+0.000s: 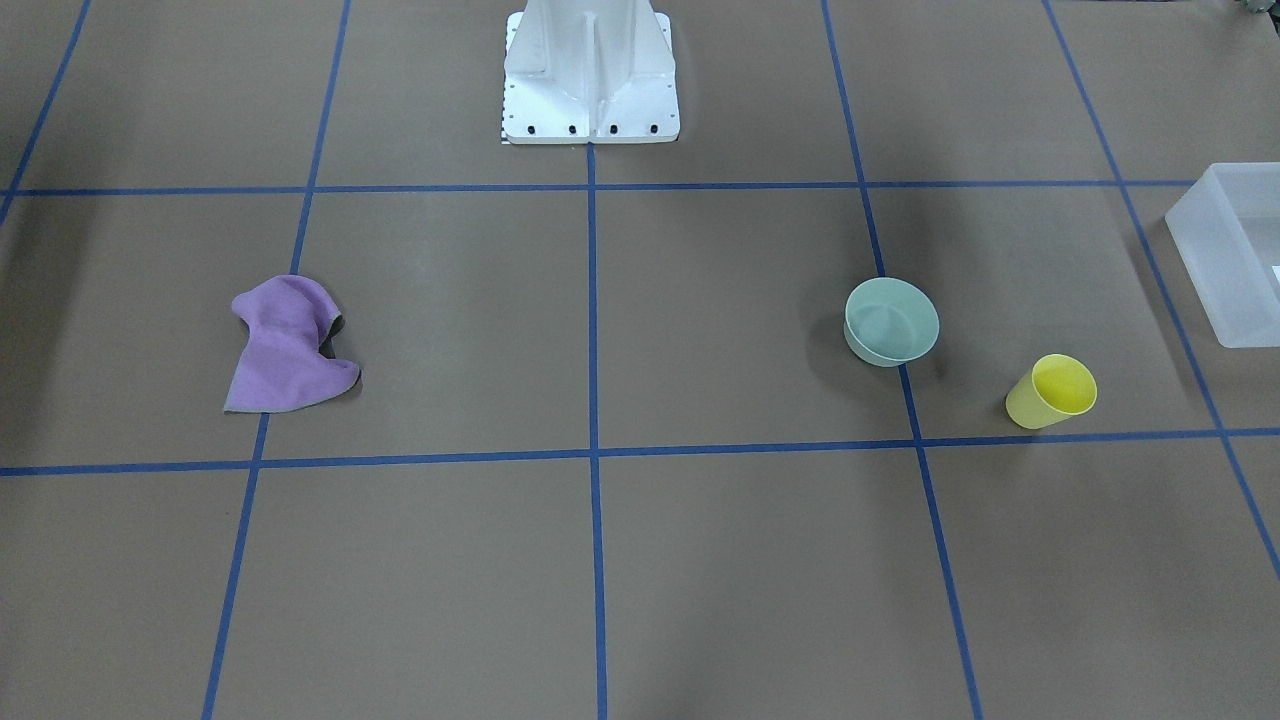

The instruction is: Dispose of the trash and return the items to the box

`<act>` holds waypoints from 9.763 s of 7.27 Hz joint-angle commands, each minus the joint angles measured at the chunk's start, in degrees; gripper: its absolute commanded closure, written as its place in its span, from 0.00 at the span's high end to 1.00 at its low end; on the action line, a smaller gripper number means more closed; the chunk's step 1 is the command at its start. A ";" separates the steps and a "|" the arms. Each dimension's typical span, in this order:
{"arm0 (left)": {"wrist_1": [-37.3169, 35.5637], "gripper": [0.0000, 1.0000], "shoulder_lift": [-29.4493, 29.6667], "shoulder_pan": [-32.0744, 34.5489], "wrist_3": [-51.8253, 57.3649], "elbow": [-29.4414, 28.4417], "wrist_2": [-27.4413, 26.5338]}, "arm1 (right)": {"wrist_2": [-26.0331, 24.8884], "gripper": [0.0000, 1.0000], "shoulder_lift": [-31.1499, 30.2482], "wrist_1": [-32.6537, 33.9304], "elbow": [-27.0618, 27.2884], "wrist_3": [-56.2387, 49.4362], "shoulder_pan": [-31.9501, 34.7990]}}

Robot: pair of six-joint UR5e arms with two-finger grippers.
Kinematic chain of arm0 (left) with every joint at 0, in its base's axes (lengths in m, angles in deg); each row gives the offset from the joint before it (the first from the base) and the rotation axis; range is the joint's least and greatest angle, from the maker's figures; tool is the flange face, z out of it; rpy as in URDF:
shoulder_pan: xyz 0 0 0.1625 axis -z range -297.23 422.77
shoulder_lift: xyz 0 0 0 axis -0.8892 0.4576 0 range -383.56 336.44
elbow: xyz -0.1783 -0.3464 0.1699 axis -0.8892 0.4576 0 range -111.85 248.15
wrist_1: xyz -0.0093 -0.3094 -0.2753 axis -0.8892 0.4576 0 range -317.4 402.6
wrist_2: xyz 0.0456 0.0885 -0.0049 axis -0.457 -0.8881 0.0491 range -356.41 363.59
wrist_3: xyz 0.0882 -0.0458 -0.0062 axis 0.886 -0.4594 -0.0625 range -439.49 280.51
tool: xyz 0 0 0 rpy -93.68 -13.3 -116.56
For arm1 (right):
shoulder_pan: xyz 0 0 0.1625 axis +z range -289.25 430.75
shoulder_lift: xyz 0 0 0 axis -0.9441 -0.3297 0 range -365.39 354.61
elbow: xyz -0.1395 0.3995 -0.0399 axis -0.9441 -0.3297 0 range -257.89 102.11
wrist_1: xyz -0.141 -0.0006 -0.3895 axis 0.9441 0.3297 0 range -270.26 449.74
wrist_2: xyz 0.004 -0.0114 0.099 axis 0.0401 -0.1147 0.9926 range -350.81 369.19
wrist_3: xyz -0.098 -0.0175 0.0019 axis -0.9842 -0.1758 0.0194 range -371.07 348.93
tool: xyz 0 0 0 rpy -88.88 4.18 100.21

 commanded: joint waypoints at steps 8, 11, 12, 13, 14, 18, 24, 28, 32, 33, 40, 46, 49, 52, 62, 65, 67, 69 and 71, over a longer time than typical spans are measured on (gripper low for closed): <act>1.40 0.98 0.93 -0.35 -2.40 -0.81 -0.75 | -0.04 1.00 1.21 -0.09 -0.68 -0.12 -0.08; 1.48 0.98 1.89 -0.35 -7.64 0.59 -0.05 | 0.05 1.00 1.65 -0.09 0.11 0.06 -0.17; 1.74 0.98 3.73 -0.70 -16.65 0.68 0.12 | 0.66 1.00 1.39 0.00 0.46 0.15 -0.17; 3.14 0.98 4.27 -3.31 -22.83 0.60 3.52 | 1.28 1.00 1.21 0.00 0.47 0.15 -0.17; 6.72 0.98 4.27 -6.12 -30.46 0.07 6.95 | 2.85 1.00 1.21 0.00 0.47 0.15 -0.17; 31.40 0.98 4.36 -20.00 -56.23 -8.09 2.79 | 4.27 1.00 1.65 0.00 0.82 0.15 -0.17; 33.47 0.97 9.54 -25.22 -61.48 -14.07 1.79 | 4.01 1.00 1.74 -0.09 1.34 -0.03 -1.49; 37.42 0.73 9.90 -28.56 -61.04 -15.31 1.71 | 4.09 1.00 1.83 0.00 1.26 -0.03 -2.45; 36.73 0.00 9.19 -28.22 -61.39 -14.70 3.45 | 5.84 1.00 1.83 0.00 2.04 0.06 -2.72; 36.55 0.00 9.28 -26.91 -61.74 -14.70 6.86 | 7.51 1.00 1.83 0.09 3.01 0.06 -2.98; 29.61 0.00 9.99 -8.91 -53.17 -11.71 16.56 | -4.48 1.00 4.29 -10.93 14.36 19.88 -32.28; 14.06 0.00 7.08 7.03 -18.16 -12.15 9.72 | -11.20 1.00 13.43 -16.17 5.75 30.21 -45.60; 13.70 0.00 6.82 10.54 -7.27 -16.09 6.98 | -11.20 0.38 15.71 -16.26 1.80 30.12 -46.75; 14.05 0.00 4.55 11.16 0.55 -18.04 0.86 | -11.98 0.00 15.71 -16.35 2.31 30.21 -46.58; 14.57 0.00 -10.67 2.49 -0.22 -12.49 3.73 | -11.37 0.00 13.34 -0.98 22.08 30.38 -34.72; 14.66 0.00 -10.67 0.27 -0.04 -14.87 4.60 | -7.78 0.00 13.17 -0.88 22.52 30.38 -30.51; 14.66 0.00 -10.58 -0.96 -0.04 -15.49 4.69 | -6.72 0.00 12.11 -0.88 23.49 30.38 -28.65; 14.66 0.40 -10.32 -2.37 0.05 -15.84 4.69 | -6.45 0.00 11.15 0.17 25.33 30.38 -27.77; 16.41 0.98 -10.32 -3.08 0.14 -15.84 4.69 | -6.28 0.00 11.06 5.77 29.27 30.30 -25.67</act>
